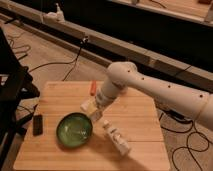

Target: Place the white sponge in the ceramic bowl

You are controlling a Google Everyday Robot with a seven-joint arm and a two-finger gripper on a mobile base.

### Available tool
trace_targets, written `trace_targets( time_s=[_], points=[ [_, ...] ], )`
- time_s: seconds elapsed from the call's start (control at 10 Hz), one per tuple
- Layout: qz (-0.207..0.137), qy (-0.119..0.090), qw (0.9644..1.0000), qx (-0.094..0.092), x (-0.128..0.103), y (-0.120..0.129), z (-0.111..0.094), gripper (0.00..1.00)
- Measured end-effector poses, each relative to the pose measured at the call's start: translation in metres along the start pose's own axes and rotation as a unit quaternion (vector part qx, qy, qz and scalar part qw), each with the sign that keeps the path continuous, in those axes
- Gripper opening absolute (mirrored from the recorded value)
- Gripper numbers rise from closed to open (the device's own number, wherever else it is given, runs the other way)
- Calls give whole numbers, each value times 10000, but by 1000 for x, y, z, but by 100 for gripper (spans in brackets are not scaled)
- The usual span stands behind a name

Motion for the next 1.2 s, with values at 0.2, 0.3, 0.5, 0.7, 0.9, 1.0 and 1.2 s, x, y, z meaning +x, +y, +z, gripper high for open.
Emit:
trace_targets(
  time_s=[0.2, 0.3, 0.5, 0.7, 0.9, 1.0, 1.2],
  points=[
    [-177, 307, 9992, -180, -5, 22, 36, 30],
    [-242, 405, 9985, -272, -8, 30, 49, 38],
    [-416, 575, 9964, -473, -17, 51, 80, 60],
    [-500, 538, 9954, -618, -30, 63, 100, 72],
    [-567, 525, 9939, -791, -38, 70, 118, 73],
    [-571, 528, 9937, -811, -39, 69, 122, 73],
    [-512, 481, 9949, -718, -44, 53, 123, 73]
  ],
)
